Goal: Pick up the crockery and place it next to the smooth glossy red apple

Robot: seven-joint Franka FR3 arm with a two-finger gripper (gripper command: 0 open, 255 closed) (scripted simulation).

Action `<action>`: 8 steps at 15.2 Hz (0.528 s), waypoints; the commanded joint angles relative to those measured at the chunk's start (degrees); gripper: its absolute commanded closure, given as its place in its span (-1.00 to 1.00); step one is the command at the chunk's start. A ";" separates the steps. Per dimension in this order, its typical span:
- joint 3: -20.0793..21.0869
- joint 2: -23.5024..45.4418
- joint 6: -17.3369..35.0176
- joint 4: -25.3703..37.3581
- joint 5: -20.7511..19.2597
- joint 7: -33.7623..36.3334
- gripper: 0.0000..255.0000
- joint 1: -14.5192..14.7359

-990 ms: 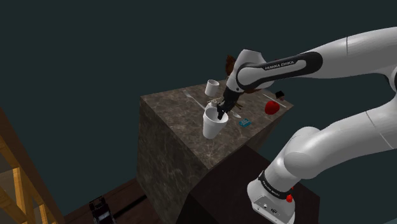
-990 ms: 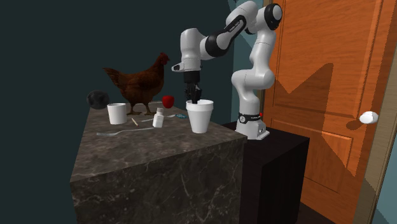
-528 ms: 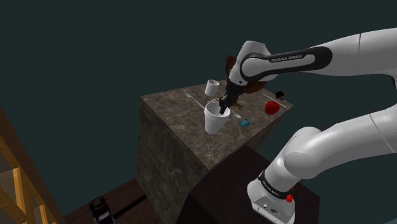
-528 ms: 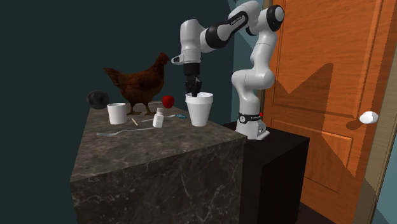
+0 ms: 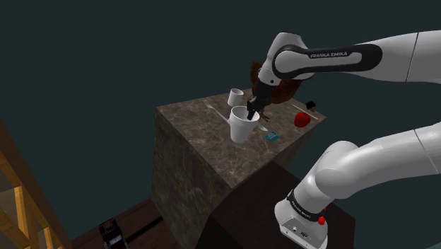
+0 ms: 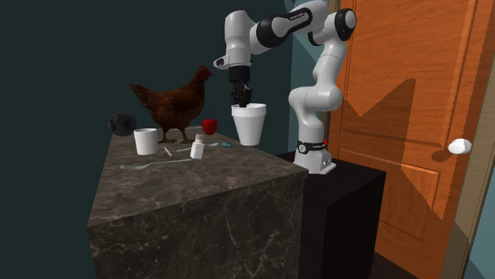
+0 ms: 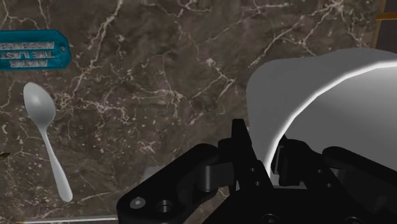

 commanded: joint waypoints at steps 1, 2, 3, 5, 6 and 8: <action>0.01 -0.29 -1.73 1.43 -0.03 0.00 1.00 -0.04; 0.06 -0.50 -2.57 2.06 -0.03 0.07 1.00 -0.03; 0.11 -0.70 -3.40 2.70 -0.02 0.13 1.00 -0.03; 0.21 -1.04 -5.04 4.01 -0.01 0.25 1.00 -0.01; 0.26 -1.18 -5.86 4.68 0.00 0.30 1.00 -0.01; 0.35 -1.43 -7.47 6.05 0.03 0.42 1.00 0.02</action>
